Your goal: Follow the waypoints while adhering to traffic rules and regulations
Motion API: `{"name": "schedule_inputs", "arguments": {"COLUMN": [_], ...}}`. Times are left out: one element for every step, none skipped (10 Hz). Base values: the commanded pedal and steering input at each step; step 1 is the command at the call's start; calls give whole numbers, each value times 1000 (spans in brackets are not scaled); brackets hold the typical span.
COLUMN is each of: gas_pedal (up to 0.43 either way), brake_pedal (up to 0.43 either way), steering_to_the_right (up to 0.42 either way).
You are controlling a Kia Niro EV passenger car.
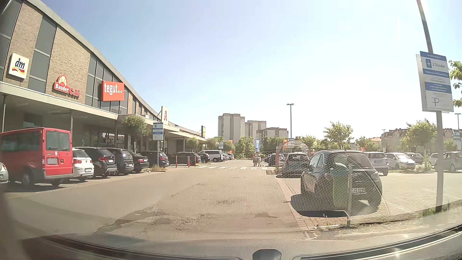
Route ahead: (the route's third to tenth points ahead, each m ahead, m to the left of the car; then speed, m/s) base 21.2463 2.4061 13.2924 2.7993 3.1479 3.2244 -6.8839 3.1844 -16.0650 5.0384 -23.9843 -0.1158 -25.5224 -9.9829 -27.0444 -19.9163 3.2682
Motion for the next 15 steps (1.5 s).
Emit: {"name": "schedule_inputs", "arguments": {"gas_pedal": [0,0,0,0,0,0,0,20,67,87,87,110,130,138,169], "brake_pedal": [49,49,49,30,30,30,30,30,30,30,30,30,30,30,30], "steering_to_the_right": [-56,-56,-57,-69,-83,-97,-104,-103,-91,-68,-34,-3,40,74,93]}}
